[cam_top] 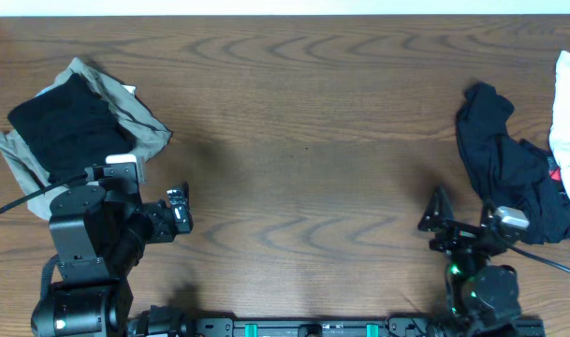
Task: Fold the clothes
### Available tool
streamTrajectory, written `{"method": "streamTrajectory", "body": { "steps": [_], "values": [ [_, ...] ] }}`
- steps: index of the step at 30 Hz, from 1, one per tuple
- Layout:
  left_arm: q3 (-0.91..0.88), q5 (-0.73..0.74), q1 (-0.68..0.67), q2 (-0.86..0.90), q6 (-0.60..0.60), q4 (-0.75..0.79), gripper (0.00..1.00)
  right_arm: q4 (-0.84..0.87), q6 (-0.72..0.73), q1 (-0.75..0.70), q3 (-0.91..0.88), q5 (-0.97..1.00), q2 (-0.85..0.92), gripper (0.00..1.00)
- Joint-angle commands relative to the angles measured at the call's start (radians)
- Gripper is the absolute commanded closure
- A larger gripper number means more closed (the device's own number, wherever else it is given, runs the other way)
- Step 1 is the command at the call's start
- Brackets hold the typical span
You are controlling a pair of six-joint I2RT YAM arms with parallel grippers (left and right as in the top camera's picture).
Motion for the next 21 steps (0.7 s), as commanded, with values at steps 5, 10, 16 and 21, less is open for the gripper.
{"method": "streamTrajectory", "body": {
  "steps": [5, 10, 16, 21],
  "values": [
    [-0.002, -0.01, 0.002, -0.005, 0.018, -0.003, 0.02, 0.245, -0.174, -0.016, -0.161, -0.018, -0.006, 0.01],
    [-0.002, -0.01, 0.002, -0.005, 0.018, -0.003, 0.02, 0.235, -0.276, -0.049, -0.161, -0.059, -0.006, 0.01],
    [-0.002, -0.01, 0.002, -0.005, 0.018, -0.003, 0.02, 0.234, -0.279, -0.062, -0.161, -0.062, -0.006, 0.01],
    [-0.002, -0.01, 0.002, -0.005, 0.018, -0.003, 0.02, 0.238, -0.278, -0.061, -0.161, -0.061, -0.006, 0.01]
  ]
}}
